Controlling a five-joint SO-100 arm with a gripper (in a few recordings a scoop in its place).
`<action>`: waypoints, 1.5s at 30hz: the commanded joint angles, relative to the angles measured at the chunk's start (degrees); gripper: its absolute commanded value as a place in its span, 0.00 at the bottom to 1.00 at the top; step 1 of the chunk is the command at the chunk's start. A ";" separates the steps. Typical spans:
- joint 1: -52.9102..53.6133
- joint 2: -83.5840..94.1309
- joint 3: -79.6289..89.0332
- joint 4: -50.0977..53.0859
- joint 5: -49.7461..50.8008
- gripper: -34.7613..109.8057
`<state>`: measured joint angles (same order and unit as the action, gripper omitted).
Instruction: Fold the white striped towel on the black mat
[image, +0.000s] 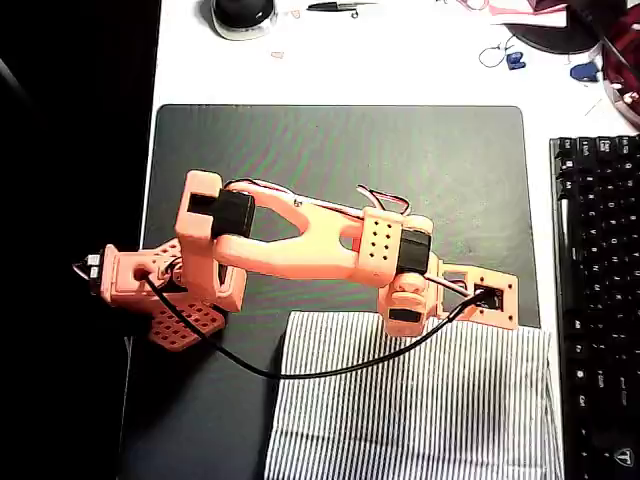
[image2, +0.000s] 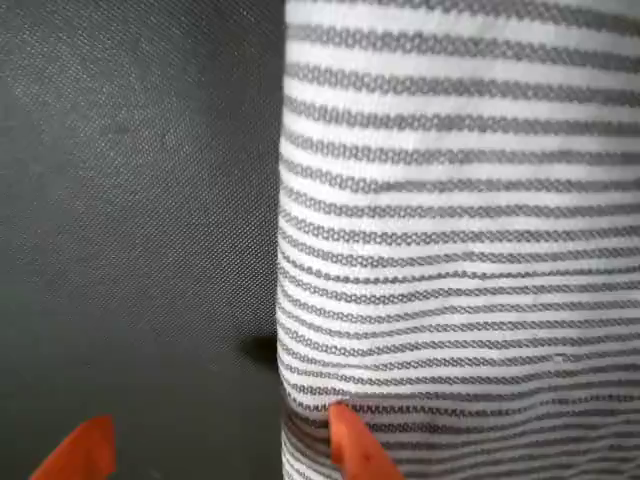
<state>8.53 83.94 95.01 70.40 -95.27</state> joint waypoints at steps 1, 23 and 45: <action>1.67 0.18 -0.62 -0.79 -2.11 0.43; 0.97 -3.08 6.33 -9.49 -1.58 0.24; -24.87 -4.13 -6.59 -5.54 9.93 0.24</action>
<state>-13.80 79.63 91.49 64.51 -85.43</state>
